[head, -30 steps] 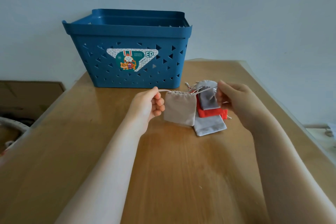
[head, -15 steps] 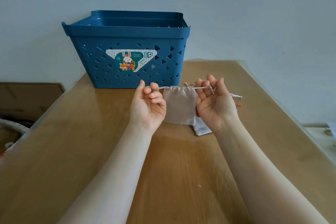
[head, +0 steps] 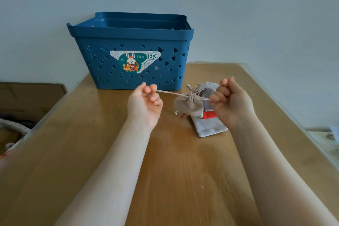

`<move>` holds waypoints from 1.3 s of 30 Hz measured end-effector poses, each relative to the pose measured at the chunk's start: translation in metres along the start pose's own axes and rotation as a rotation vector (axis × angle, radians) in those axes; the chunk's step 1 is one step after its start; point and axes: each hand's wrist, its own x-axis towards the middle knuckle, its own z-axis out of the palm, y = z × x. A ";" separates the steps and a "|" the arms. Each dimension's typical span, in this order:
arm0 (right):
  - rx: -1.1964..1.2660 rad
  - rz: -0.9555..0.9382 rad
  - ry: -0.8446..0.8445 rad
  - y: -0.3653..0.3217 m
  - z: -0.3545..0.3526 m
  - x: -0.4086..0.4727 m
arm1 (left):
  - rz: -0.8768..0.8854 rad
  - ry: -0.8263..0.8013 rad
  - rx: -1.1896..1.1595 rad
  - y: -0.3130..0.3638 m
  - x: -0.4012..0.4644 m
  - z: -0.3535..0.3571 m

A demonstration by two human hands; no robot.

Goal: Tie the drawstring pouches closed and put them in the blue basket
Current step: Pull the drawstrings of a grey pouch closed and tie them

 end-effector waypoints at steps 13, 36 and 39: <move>-1.564 -0.898 -0.471 0.068 0.010 -0.022 | 0.137 -0.137 0.213 0.017 -0.022 0.023; -0.971 -0.283 -0.202 0.020 0.025 -0.034 | 0.190 -0.354 1.091 -0.008 -0.034 0.024; -0.917 -0.245 -0.154 0.019 0.018 -0.026 | -0.060 -0.325 0.669 -0.003 -0.032 0.028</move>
